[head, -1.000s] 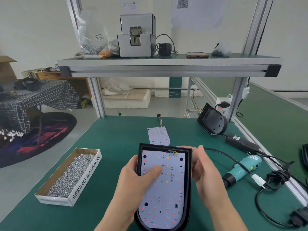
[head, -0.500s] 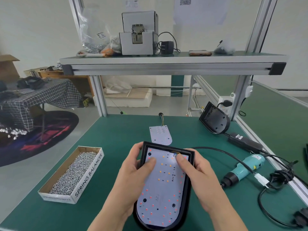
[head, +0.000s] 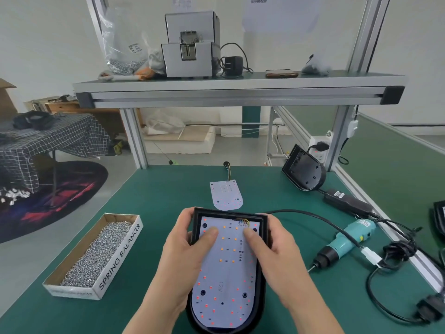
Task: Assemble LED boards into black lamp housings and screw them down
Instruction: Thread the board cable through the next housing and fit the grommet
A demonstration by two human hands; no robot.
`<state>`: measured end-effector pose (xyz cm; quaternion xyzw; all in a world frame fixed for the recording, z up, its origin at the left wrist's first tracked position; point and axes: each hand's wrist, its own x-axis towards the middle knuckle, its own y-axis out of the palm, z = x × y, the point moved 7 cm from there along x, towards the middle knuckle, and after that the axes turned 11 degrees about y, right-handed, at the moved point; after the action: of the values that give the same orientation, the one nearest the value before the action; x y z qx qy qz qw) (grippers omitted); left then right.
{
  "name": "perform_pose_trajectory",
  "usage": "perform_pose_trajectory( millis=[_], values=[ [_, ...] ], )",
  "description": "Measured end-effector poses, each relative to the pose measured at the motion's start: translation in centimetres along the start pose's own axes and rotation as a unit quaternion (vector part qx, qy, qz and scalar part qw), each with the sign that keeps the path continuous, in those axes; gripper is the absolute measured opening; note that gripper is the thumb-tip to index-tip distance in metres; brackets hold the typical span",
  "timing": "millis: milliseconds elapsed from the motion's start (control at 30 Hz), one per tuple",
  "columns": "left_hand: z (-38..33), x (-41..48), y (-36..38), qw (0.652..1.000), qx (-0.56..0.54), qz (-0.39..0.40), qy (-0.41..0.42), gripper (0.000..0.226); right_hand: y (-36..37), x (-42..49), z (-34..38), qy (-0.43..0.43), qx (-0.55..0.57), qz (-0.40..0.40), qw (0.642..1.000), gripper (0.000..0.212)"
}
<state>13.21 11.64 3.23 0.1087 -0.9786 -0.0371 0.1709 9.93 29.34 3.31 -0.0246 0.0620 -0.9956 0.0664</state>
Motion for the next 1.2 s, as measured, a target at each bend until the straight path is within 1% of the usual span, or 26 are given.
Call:
perform_pose_trajectory(
  millis=[100, 167, 267, 333, 400, 433, 467, 500, 533, 567, 600, 633, 667, 700, 733, 767, 800, 867, 967, 1033, 1067, 1133, 1200],
  values=[
    [-0.1, 0.0, 0.0, 1.000, 0.001, -0.004, 0.011, 0.024, 0.6, -0.6, 0.1, -0.045, 0.001, -0.048, 0.998, 0.010],
    [-0.2, -0.1, 0.1, 1.000, -0.002, -0.005, 0.020, 0.022, 0.6, -0.8, 0.2, -0.063, 0.020, -0.069, 0.995, 0.012],
    [-0.2, -0.2, 0.2, 1.000, -0.016, -0.004, 0.021, 0.021, 0.6, -0.9, 0.3, -0.069, 0.024, -0.083, 0.994, 0.016],
    [-0.1, 0.0, 0.3, 0.999, -0.028, 0.006, 0.015, 0.025, 0.6, -0.9, 0.5, -0.072, 0.026, -0.075, 0.994, 0.021],
    [-0.1, 0.4, 0.0, 0.999, -0.029, 0.025, 0.015, 0.032, 0.4, -0.7, 1.0, -0.077, 0.006, -0.041, 0.996, 0.023],
    [-0.2, 0.8, -0.2, 0.999, -0.026, 0.042, 0.020, 0.036, 0.5, -0.4, 1.5, -0.073, 0.003, 0.004, 0.997, 0.020],
    [-0.4, 1.1, -0.5, 0.997, -0.022, 0.068, 0.025, 0.037, 0.5, 0.2, 1.3, -0.043, 0.018, 0.057, 0.997, 0.015],
    [-0.5, 1.5, -0.7, 0.995, -0.017, 0.098, 0.030, 0.038, 0.3, 0.8, 0.9, 0.011, 0.060, 0.104, 0.993, 0.015],
    [-0.6, 1.9, -0.8, 0.991, -0.015, 0.126, 0.034, 0.038, 0.0, 1.3, 0.5, 0.056, 0.103, 0.137, 0.984, 0.021],
    [-0.6, 2.2, -1.0, 0.989, -0.018, 0.145, 0.038, 0.038, -0.4, 1.6, 0.5, 0.062, 0.136, 0.147, 0.978, 0.028],
    [-0.7, 2.4, -1.1, 0.986, -0.027, 0.157, 0.041, 0.036, -1.1, 2.0, 0.4, 0.027, 0.131, 0.135, 0.982, 0.032],
    [-0.9, 2.7, -1.1, 0.984, -0.038, 0.167, 0.046, 0.033, -1.3, 2.2, 0.4, 0.003, 0.108, 0.127, 0.986, 0.043],
    [-1.0, 2.8, -0.9, 0.982, -0.045, 0.178, 0.051, 0.030, -1.1, 2.4, 0.2, -0.010, 0.067, 0.128, 0.990, 0.059],
    [-1.2, 3.0, -0.6, 0.979, -0.047, 0.193, 0.055, 0.027, -0.6, 2.4, -0.3, -0.011, 0.027, 0.147, 0.989, 0.072],
    [-1.2, 3.1, -0.3, 0.975, -0.047, 0.209, 0.056, 0.025, 0.5, 2.8, -0.2, -0.012, -0.012, 0.175, 0.984, 0.077],
    [-1.2, 3.2, -0.2, 0.972, -0.045, 0.224, 0.053, 0.024, 1.3, 2.9, -0.4, -0.009, -0.042, 0.199, 0.979, 0.077],
    [-1.1, 3.2, -0.2, 0.970, -0.046, 0.236, 0.046, 0.023, 1.8, 3.2, -0.3, -0.012, -0.070, 0.213, 0.974, 0.071],
    [-0.9, 3.1, -0.5, 0.965, -0.060, 0.253, 0.027, 0.022, 2.3, 3.6, 0.3, -0.018, -0.108, 0.220, 0.969, 0.055],
    [-0.4, 2.7, -1.3, 0.959, -0.102, 0.264, 0.013, 0.028, 2.4, 3.5, 0.9, -0.031, -0.107, 0.230, 0.967, 0.044],
    [0.3, 2.6, -2.5, 0.968, -0.097, 0.232, 0.007, 0.038, 1.9, 3.5, 1.0, -0.039, -0.098, 0.219, 0.970, 0.033],
    [1.0, 2.6, -3.4, 0.976, -0.089, 0.200, -0.005, 0.047, 1.6, 3.5, 0.9, -0.040, -0.107, 0.210, 0.971, 0.027],
    [2.5, 2.4, -5.3, 0.987, -0.087, 0.130, -0.036, 0.064, 1.5, 3.6, 0.9, -0.058, -0.162, 0.198, 0.965, 0.017],
    [3.6, 1.8, -6.5, 0.989, -0.095, 0.090, -0.065, 0.068, 2.1, 3.4, 1.2, -0.075, -0.223, 0.207, 0.950, 0.012]
  ],
)
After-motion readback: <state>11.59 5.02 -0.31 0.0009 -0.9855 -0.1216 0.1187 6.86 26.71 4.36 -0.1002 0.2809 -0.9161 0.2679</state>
